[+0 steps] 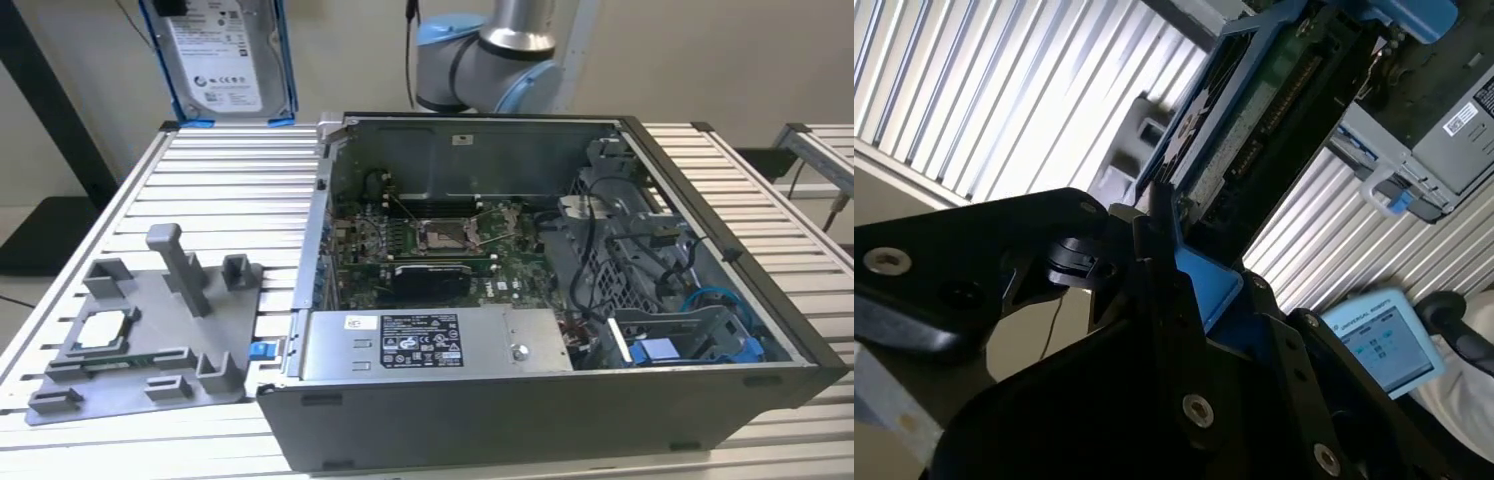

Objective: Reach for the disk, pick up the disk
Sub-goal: 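Pick up the disk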

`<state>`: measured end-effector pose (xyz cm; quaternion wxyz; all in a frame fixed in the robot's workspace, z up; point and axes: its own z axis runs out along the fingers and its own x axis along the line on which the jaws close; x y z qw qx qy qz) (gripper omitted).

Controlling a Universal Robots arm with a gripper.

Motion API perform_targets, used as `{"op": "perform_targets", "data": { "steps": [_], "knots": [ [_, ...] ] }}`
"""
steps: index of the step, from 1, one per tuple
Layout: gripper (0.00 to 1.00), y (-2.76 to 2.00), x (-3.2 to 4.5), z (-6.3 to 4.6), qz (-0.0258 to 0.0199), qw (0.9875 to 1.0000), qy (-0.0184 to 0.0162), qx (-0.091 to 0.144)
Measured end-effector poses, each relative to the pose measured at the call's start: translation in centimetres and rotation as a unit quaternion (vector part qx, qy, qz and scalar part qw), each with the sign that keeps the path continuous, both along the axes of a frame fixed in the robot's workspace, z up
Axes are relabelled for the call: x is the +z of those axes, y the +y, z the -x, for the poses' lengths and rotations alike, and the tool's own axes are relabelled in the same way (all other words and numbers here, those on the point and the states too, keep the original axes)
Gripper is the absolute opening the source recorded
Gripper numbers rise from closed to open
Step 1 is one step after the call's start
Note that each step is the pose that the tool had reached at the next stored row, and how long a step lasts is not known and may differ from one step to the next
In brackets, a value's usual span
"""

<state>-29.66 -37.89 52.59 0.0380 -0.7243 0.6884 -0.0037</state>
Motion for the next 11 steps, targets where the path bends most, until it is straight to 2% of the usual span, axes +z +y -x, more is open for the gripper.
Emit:
{"op": "perform_targets", "data": {
  "steps": [11],
  "knots": [
    [0.0, 0.0, -0.01, -5.0, 0.0, 1.0, 0.0012, 0.0]
  ]
}}
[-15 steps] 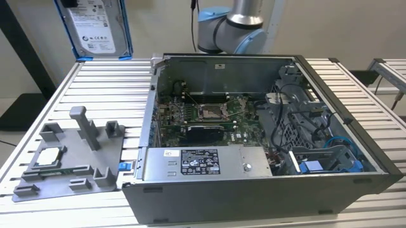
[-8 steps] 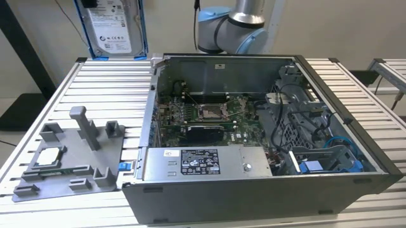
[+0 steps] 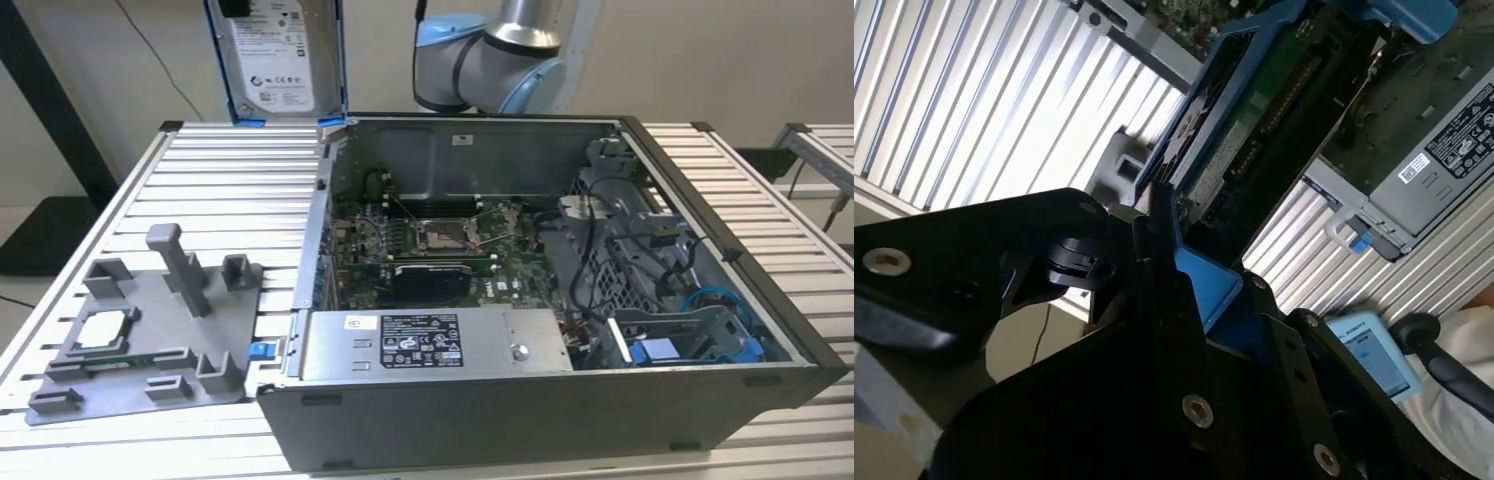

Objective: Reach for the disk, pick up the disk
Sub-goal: 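Pick up the disk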

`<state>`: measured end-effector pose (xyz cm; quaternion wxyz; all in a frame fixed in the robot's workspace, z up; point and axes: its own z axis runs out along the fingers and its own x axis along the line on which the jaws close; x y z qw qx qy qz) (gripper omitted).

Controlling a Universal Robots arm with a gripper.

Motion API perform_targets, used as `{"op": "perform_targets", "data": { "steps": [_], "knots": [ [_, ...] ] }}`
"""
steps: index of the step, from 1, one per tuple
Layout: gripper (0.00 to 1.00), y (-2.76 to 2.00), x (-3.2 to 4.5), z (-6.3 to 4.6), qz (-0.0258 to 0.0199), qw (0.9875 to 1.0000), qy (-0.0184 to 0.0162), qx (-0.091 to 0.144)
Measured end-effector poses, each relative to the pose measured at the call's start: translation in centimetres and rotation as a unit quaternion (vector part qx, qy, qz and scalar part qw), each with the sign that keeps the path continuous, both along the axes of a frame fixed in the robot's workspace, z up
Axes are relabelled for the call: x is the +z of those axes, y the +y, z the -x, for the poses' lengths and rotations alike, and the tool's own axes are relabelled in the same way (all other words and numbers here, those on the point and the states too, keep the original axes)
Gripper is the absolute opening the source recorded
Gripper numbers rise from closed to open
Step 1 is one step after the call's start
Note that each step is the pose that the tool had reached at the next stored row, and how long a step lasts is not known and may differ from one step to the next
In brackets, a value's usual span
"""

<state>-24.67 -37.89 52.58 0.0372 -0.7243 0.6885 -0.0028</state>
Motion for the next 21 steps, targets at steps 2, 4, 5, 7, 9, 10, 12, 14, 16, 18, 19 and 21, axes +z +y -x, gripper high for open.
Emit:
{"op": "perform_targets", "data": {
  "steps": [2, 4, 5, 7, 9, 10, 12, 14, 16, 18, 19, 21],
  "knots": [
    [0.0, 0.0, 0.01, -0.9, 0.0, 1.0, 0.0003, 0.0],
    [0.0, 0.0, 0.0, -1.8, 0.0, 1.0, 0.0005, 0.0],
    [0.0, 0.0, 0.0, -2.3, 0.0, 1.0, 0.0006, 0.0],
    [0.0, 0.0, 0.01, -3.1, 0.0, 1.0, 0.0007, 0.0],
    [0.0, 0.0, 0.0, -4.1, 0.0, 1.0, 0.0009, 0.0],
    [0.0, 0.0, 0.0, -4.5, 0.0, 1.0, 0.001, 0.0],
    [0.0, 0.0, 0.01, -5.4, 0.0, 1.0, 0.0012, 0.0],
    [0.0, 0.0, 0.0, -6.4, 0.0, 1.0, 0.0013, 0.0],
    [0.0, 0.0, 0.01, -7.3, 0.0, 1.0, 0.0015, 0.0],
    [0.0, 0.0, 0.0, -8.2, 0.0, 1.0, 0.0016, 0.0],
    [0.0, 0.0, 0.01, -8.6, 0.0, 1.0, 0.0017, 0.0],
    [0.0, 0.0, 0.0, -9.6, 0.0, 1.0, 0.0018, 0.0]
  ]
}}
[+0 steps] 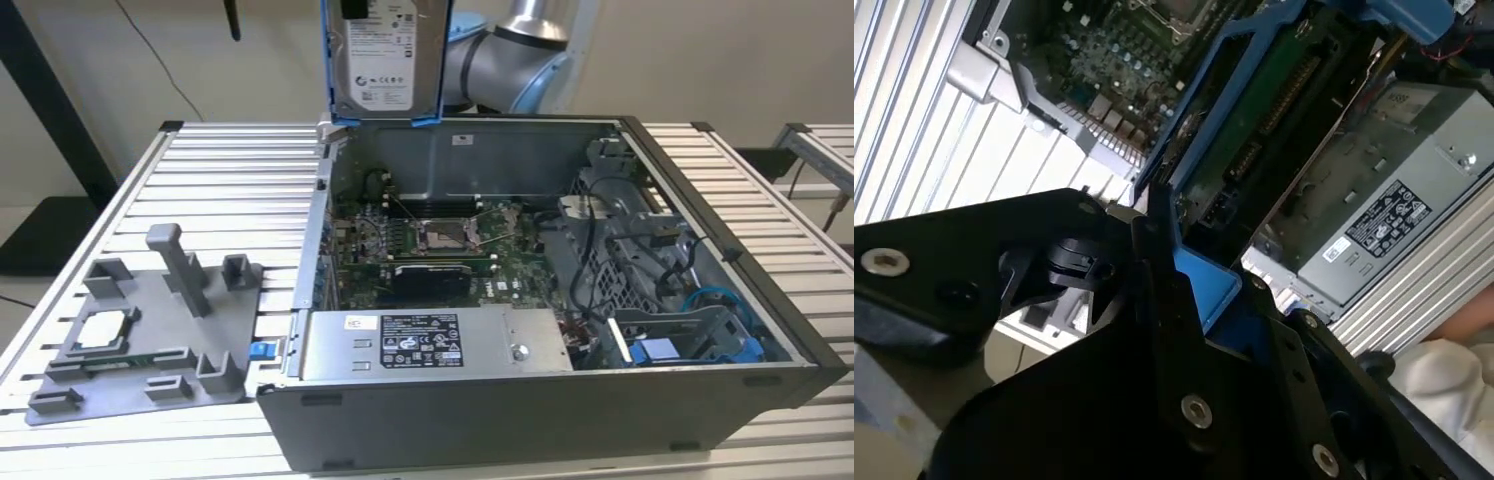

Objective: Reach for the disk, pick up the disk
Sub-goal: 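Pick up the disk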

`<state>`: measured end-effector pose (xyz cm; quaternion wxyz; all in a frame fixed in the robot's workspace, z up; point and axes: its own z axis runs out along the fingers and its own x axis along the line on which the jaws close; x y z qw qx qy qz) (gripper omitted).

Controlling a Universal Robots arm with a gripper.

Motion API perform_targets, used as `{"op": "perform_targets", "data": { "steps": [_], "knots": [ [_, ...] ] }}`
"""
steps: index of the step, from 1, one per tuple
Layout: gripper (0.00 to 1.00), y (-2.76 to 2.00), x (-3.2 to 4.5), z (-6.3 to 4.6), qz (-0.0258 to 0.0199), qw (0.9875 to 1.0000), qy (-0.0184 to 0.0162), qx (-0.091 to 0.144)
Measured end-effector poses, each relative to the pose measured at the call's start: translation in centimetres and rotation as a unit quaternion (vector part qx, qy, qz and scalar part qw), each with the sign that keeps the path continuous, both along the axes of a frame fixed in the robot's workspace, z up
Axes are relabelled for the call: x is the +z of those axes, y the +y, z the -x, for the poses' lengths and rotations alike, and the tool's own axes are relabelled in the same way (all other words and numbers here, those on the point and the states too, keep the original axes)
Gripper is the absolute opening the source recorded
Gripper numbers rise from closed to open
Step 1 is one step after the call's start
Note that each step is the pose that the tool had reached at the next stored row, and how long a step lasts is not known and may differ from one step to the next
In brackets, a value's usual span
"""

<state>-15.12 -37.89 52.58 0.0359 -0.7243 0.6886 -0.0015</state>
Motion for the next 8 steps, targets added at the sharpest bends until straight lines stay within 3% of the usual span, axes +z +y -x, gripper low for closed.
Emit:
{"op": "perform_targets", "data": {
  "steps": [8],
  "knots": [
    [0.0, 0.0, 0.0, -3.6, 0.0, 1.0, 0.0001, 0.0]
  ]
}}
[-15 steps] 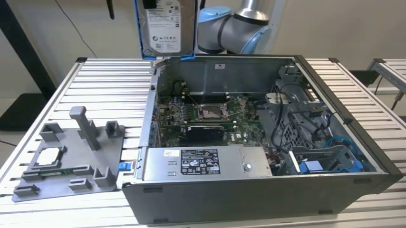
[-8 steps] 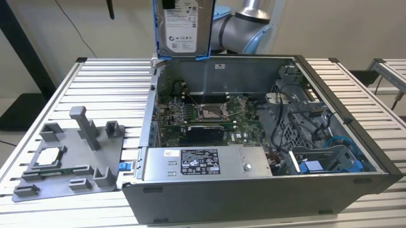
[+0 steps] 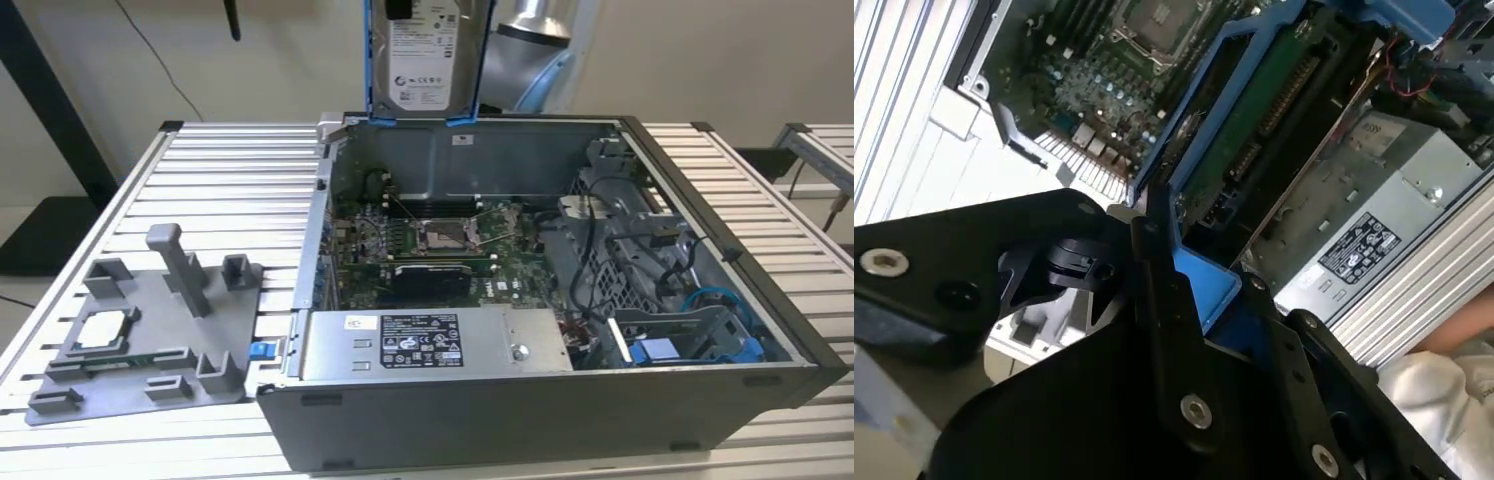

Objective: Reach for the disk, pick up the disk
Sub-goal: 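Pick up the disk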

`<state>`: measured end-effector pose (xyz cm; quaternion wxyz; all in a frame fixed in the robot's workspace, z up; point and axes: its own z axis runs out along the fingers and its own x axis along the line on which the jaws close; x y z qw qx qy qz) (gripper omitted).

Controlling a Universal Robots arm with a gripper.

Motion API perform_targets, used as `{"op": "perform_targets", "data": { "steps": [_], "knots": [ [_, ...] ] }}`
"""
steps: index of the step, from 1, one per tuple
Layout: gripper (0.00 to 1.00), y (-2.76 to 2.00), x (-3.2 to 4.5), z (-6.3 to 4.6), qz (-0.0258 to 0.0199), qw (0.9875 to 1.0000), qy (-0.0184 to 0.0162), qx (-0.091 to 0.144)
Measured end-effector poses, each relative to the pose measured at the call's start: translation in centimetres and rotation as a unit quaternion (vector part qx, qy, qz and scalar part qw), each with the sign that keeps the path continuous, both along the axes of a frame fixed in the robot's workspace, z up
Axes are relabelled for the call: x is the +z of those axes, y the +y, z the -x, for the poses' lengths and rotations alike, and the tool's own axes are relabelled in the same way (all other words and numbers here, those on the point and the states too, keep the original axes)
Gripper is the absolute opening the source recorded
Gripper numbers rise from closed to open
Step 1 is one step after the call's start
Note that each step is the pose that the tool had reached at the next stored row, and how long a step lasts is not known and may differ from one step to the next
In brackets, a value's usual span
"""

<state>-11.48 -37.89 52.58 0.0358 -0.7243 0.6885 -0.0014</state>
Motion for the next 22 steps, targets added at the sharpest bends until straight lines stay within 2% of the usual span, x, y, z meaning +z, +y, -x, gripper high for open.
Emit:
{"op": "perform_targets", "data": {
  "steps": [22],
  "knots": [
    [0.0, 0.0, 0.0, -10.0, 0.0, 1.0, 0.0, 0.0]
  ]
}}
